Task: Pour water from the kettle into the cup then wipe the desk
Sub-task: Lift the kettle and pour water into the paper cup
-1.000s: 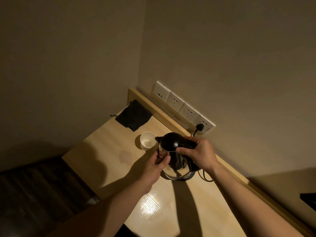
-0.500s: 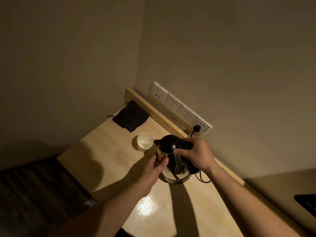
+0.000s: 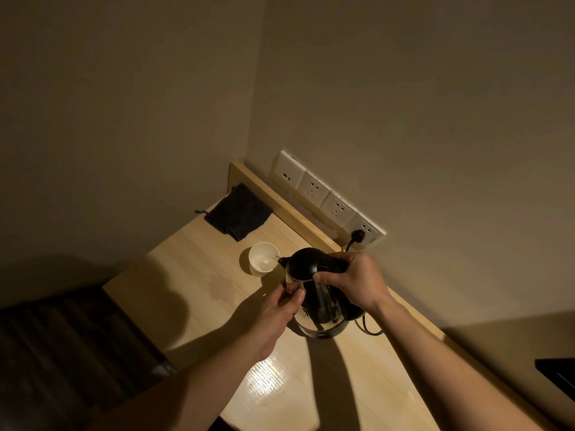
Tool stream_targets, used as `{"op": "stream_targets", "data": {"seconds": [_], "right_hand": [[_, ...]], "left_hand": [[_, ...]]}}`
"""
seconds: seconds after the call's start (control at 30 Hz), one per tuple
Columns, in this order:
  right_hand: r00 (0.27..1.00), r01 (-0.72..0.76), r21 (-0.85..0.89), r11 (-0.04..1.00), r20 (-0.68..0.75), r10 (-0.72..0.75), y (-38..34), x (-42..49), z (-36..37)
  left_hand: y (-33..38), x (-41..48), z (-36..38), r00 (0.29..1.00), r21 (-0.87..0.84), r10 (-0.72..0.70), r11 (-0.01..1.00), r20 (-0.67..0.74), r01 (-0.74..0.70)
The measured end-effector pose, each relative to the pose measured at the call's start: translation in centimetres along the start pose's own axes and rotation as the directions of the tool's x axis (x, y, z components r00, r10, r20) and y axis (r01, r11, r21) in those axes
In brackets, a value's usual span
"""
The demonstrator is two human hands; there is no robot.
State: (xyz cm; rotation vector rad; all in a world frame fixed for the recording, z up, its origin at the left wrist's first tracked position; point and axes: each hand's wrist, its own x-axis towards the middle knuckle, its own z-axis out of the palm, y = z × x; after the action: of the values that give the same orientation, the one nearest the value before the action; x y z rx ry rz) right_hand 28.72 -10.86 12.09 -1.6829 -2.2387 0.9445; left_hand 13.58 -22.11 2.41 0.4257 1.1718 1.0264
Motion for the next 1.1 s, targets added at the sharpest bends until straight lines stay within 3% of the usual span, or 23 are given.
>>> {"op": "stream_targets", "data": {"seconds": [1.1], "right_hand": [[0.999,0.005,-0.053,0.999,0.039,-0.003,-1.5,0.5,-0.5]], "left_hand": [[0.3,0.1,-0.2,0.999,-0.085,-0.018,0.996,0.044,0.022]]}}
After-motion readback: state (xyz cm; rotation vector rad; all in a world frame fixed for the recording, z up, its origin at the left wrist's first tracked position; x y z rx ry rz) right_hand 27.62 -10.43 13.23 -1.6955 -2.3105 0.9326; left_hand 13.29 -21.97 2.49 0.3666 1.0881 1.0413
